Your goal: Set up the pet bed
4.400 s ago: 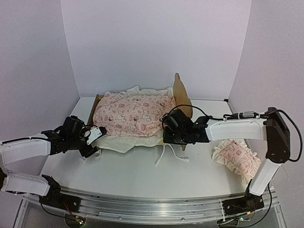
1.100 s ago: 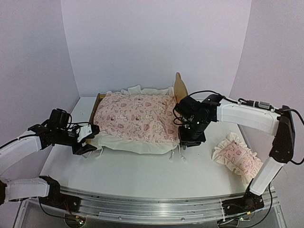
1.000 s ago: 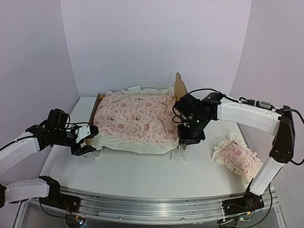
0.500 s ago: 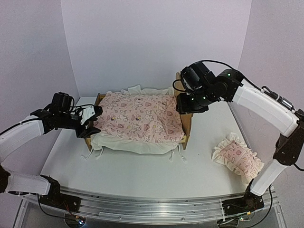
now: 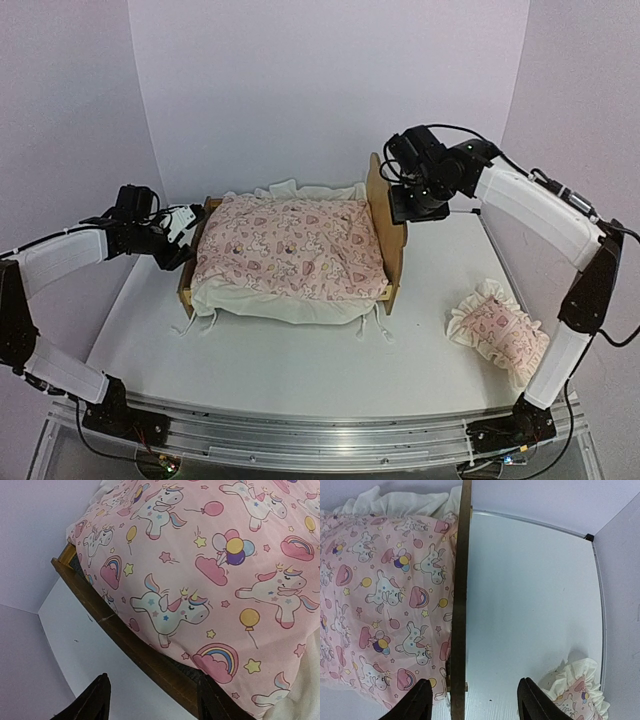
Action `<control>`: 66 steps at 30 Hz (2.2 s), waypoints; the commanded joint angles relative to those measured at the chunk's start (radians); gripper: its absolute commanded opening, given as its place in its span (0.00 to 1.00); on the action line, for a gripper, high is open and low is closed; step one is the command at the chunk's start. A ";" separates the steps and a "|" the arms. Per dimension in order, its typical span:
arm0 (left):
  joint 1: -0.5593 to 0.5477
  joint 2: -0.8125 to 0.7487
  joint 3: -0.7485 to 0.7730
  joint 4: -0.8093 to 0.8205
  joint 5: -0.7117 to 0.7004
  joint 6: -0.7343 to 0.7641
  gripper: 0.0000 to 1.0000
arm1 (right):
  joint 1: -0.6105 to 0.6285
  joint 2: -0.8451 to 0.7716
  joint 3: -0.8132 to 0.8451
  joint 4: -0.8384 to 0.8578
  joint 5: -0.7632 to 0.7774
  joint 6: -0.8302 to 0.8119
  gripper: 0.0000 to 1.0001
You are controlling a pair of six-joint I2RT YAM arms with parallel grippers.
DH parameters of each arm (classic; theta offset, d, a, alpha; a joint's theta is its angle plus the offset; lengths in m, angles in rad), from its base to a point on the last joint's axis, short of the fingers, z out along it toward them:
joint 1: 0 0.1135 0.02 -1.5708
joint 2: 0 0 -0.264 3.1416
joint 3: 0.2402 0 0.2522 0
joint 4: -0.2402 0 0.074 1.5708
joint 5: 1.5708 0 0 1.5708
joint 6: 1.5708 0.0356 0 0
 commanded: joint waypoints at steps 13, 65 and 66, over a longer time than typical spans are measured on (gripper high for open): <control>0.100 -0.013 0.136 -0.040 0.135 0.072 0.63 | -0.039 0.010 -0.075 -0.001 -0.169 -0.235 0.02; -0.235 0.011 -0.021 -0.735 0.495 0.566 0.00 | -0.260 -0.229 -0.480 0.319 -0.300 0.139 0.71; -0.271 0.013 -0.022 -0.720 0.527 0.493 0.00 | -0.260 -0.229 -0.509 0.329 -0.327 0.174 0.71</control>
